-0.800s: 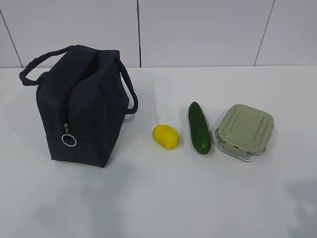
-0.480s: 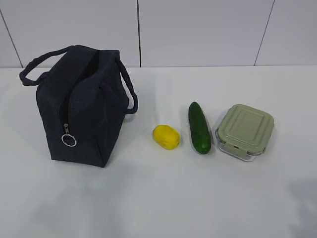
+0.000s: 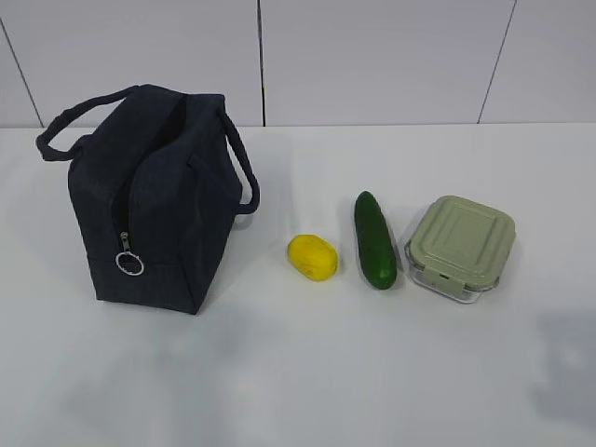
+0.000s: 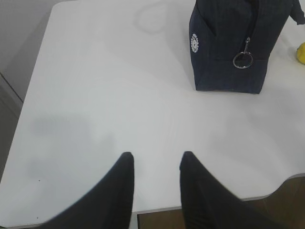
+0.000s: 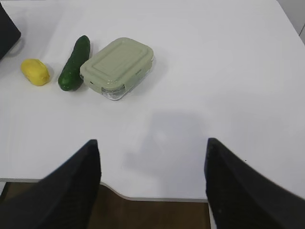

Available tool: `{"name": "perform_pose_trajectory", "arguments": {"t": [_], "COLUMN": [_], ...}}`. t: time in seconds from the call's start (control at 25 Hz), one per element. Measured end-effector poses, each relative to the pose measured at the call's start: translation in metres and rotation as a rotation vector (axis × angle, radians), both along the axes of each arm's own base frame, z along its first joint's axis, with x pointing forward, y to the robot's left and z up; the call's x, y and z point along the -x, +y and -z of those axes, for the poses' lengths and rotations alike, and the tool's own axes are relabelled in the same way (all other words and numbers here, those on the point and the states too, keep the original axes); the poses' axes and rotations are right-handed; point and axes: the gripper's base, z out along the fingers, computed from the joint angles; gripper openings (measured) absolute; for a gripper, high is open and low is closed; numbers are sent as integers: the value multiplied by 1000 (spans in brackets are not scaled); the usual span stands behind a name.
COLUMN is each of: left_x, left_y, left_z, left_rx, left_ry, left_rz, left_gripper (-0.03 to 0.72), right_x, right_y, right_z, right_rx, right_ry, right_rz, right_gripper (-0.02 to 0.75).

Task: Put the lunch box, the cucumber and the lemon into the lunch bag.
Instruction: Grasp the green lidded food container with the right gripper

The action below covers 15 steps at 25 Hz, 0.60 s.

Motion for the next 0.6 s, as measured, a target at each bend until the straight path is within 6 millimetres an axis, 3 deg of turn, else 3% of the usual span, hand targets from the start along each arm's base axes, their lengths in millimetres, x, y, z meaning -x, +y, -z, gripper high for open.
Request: {"name": "perform_pose_trajectory", "arguments": {"t": [0.2,0.6], "left_x": [0,0], "left_y": [0,0], "left_z": [0,0], "left_rx": [0,0], "left_ry": [0,0], "left_rz": [0,0], "left_gripper": [236,236], "right_x": [-31,-97], "right_y": [4,15], "right_z": [-13,-7], "right_rx": [-14,-133], "right_ry": [134,390], "right_rz": [20,125], "right_gripper": [516,515]}}
